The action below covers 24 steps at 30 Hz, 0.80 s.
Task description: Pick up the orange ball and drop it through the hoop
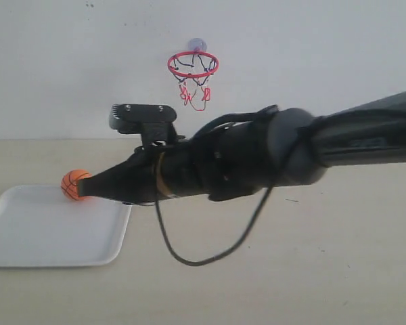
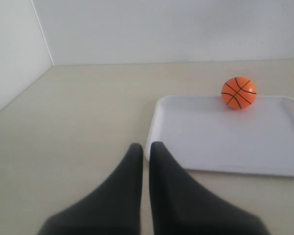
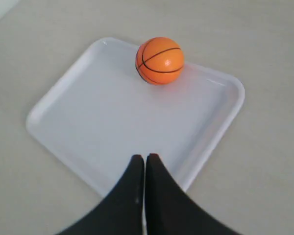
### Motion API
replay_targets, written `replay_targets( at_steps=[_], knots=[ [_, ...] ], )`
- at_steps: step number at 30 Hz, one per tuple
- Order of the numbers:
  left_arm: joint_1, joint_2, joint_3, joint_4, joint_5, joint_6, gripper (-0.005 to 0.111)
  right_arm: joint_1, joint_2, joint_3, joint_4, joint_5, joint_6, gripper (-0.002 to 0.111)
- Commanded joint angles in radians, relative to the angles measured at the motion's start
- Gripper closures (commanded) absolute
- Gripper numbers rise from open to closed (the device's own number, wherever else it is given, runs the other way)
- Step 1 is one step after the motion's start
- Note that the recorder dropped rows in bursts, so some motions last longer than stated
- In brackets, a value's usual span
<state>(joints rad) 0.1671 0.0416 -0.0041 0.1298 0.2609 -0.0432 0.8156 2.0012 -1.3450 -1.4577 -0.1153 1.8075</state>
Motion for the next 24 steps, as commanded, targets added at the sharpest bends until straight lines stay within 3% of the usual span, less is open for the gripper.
replay_targets(
  at_steps=[1,12,24],
  knots=[
    [0.001,0.001,0.004,-0.001,-0.003,-0.009,0.103,-0.031,-0.225,0.220,-0.033,0.062,-0.012,0.108],
    [0.001,0.001,0.004,-0.001,-0.003,-0.009,0.103,-0.089,-0.862,0.742,-0.034,0.133,-0.031,0.108],
    [0.001,0.001,0.004,-0.001,-0.003,-0.009,0.103,-0.089,-1.333,0.971,-0.028,0.308,-0.062,0.108]
  ],
)
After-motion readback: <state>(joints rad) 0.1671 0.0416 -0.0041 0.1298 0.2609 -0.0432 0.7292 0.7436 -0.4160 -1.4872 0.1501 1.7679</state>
